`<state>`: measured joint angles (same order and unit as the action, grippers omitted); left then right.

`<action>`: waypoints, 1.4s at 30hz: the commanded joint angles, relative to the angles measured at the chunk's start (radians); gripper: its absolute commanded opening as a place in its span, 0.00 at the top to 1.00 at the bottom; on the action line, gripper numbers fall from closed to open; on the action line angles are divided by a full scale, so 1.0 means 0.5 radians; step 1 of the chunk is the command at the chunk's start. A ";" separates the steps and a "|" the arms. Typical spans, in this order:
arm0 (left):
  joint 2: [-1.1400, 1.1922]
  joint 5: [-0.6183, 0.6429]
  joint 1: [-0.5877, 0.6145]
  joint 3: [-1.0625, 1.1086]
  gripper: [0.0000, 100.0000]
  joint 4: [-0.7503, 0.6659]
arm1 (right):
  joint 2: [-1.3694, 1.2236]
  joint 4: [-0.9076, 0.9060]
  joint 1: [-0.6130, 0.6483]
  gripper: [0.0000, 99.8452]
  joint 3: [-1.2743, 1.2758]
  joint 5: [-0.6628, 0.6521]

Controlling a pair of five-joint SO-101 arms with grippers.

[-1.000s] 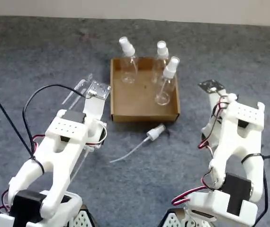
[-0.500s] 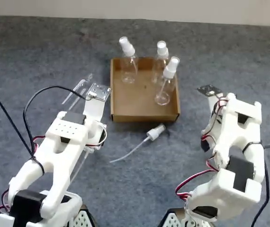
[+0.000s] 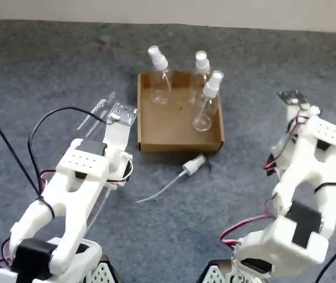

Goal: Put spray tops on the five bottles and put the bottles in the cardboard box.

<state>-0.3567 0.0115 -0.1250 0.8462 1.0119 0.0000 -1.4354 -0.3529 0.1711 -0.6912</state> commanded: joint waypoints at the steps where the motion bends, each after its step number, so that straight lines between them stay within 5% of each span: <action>1: -0.222 0.018 0.081 -0.140 0.99 -0.028 | 0.388 -0.069 0.275 1.00 -0.130 0.221; 10: -0.928 0.018 0.308 -0.210 0.99 -0.025 | 1.137 0.023 1.306 1.00 0.091 0.872; 17: -1.493 0.141 0.308 -0.210 0.99 -0.031 | 1.422 0.600 1.788 1.00 0.760 1.031; 28: -1.837 0.350 0.293 -0.195 0.99 -0.037 | 1.723 1.168 2.030 1.00 1.499 1.028; 42: -1.846 0.847 0.293 -0.275 0.99 -0.163 | 1.735 1.576 2.168 1.00 1.818 1.031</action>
<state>-1.2651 0.4028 0.0176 0.7925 1.0058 0.8332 -0.7219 0.7027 1.0733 -0.1849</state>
